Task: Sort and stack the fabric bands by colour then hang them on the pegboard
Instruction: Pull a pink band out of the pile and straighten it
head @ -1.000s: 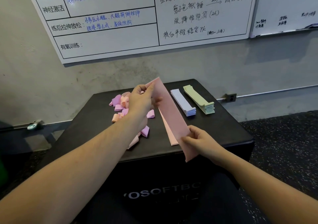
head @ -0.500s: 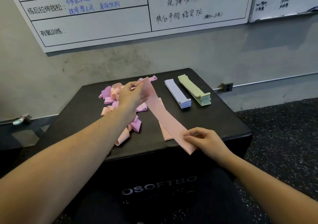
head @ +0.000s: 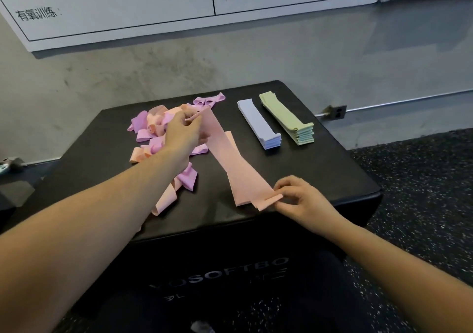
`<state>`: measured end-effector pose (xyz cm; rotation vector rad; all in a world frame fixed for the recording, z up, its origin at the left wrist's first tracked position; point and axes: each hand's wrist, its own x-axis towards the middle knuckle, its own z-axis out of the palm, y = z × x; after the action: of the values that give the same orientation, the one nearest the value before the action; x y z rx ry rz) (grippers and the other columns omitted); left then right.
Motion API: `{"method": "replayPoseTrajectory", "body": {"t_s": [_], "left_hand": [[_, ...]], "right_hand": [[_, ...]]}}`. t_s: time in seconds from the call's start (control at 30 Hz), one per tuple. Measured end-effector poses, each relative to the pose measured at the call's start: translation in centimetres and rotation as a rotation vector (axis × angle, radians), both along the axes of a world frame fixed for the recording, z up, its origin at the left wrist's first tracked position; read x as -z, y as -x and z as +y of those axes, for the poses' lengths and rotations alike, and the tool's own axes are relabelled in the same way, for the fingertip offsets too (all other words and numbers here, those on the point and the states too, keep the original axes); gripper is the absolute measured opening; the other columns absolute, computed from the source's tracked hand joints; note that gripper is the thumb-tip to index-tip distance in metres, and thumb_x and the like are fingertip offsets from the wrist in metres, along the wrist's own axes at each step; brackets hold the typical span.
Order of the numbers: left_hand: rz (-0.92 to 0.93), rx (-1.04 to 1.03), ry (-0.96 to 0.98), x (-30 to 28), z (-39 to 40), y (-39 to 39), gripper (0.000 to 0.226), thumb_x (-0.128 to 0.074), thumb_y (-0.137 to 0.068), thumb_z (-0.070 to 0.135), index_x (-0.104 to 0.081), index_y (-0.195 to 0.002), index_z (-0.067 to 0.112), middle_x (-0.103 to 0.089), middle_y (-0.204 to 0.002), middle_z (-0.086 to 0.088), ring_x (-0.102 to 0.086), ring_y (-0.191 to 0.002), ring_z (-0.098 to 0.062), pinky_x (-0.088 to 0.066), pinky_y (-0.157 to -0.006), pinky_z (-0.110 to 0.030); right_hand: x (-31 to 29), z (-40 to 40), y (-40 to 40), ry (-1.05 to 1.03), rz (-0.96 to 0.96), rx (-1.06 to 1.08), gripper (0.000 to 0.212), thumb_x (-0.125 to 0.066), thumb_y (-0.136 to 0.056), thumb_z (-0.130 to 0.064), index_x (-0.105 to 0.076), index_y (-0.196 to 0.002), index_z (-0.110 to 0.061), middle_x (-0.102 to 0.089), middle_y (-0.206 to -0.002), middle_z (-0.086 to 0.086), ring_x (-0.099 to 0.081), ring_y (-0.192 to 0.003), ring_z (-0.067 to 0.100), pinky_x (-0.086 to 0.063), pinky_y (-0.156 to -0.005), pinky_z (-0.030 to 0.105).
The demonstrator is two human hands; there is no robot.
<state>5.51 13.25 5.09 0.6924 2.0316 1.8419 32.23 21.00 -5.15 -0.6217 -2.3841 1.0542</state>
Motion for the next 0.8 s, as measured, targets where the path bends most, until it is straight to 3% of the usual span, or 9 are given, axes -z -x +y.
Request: {"method": "replayPoseTrajectory", "body": {"t_s": [0.07, 0.13, 0.27, 0.43, 0.57, 0.7, 0.8], "left_hand": [[0.039, 0.007, 0.021, 0.5, 1.0, 0.6, 0.014, -0.056, -0.104, 0.021, -0.057, -0.092, 0.026, -0.070, -0.106, -0.008, -0.075, -0.093, -0.027, -0.064, -0.079, -0.036], [0.079, 0.012, 0.044, 0.8, 2.0, 1.2, 0.016, -0.055, -0.105, 0.021, -0.057, -0.091, 0.028, -0.069, -0.101, -0.003, -0.074, -0.090, -0.022, -0.064, -0.077, -0.033], [0.115, 0.015, 0.100, 2.1, 4.2, 2.8, 0.006, -0.057, -0.104, 0.026, -0.059, -0.099, 0.026, -0.067, -0.109, -0.005, -0.071, -0.084, -0.018, -0.064, -0.078, -0.034], [0.176, 0.010, 0.207, 3.9, 6.6, 4.3, 0.016, -0.055, -0.105, 0.027, -0.060, -0.118, 0.020, -0.067, -0.110, -0.002, -0.072, -0.086, -0.017, -0.063, -0.076, -0.030], [0.220, 0.006, 0.242, 5.0, 8.2, 5.5, 0.015, -0.055, -0.104, 0.027, -0.059, -0.118, 0.022, -0.067, -0.109, -0.003, -0.070, -0.086, -0.016, -0.064, -0.078, -0.034], [0.223, 0.010, 0.268, 6.3, 9.5, 6.3, 0.011, -0.056, -0.104, 0.025, -0.059, -0.114, 0.025, -0.066, -0.107, 0.000, -0.069, -0.086, -0.017, -0.063, -0.079, -0.035], [0.228, 0.023, 0.291, 7.3, 10.5, 6.8, 0.008, -0.056, -0.104, 0.023, -0.060, -0.111, 0.026, -0.065, -0.108, 0.001, -0.069, -0.088, -0.017, -0.062, -0.078, -0.034]], "right_hand": [[0.5, 0.7, 0.3, -0.220, -0.037, -0.023, 0.012, -0.077, -0.084, -0.031, -0.079, -0.096, -0.028, -0.053, -0.113, -0.024, -0.043, -0.113, 0.003, -0.035, -0.100, 0.026], [0.3, 1.2, 0.7, -0.337, -0.038, -0.069, 0.016, -0.073, -0.085, -0.035, -0.077, -0.100, -0.035, -0.054, -0.123, -0.024, -0.037, -0.123, 0.003, -0.027, -0.101, 0.027], [0.3, 1.9, 1.9, -0.505, -0.043, -0.174, 0.028, -0.060, -0.087, -0.046, -0.075, -0.108, -0.034, -0.065, -0.122, -0.019, -0.048, -0.126, 0.009, -0.029, -0.103, 0.031], [0.4, 3.0, 3.9, -0.389, 0.074, -0.156, 0.024, -0.077, -0.082, -0.021, -0.076, -0.106, -0.025, -0.056, -0.098, -0.026, -0.052, -0.101, 0.003, -0.042, -0.090, 0.024], [0.8, 4.2, 5.9, -0.458, 0.047, -0.229, 0.019, -0.068, -0.084, -0.033, -0.073, -0.101, -0.027, -0.069, -0.109, -0.012, -0.055, -0.109, 0.010, -0.043, -0.090, 0.031], [1.3, 5.0, 7.5, -0.444, -0.057, -0.348, 0.019, -0.074, -0.086, -0.031, -0.072, -0.105, -0.030, -0.067, -0.109, -0.013, -0.055, -0.109, 0.008, -0.041, -0.093, 0.029], [1.9, 5.2, 7.8, -0.459, -0.099, -0.422, 0.019, -0.066, -0.089, -0.040, -0.073, -0.104, -0.032, -0.066, -0.109, -0.015, -0.055, -0.108, 0.005, -0.041, -0.092, 0.029]]}}
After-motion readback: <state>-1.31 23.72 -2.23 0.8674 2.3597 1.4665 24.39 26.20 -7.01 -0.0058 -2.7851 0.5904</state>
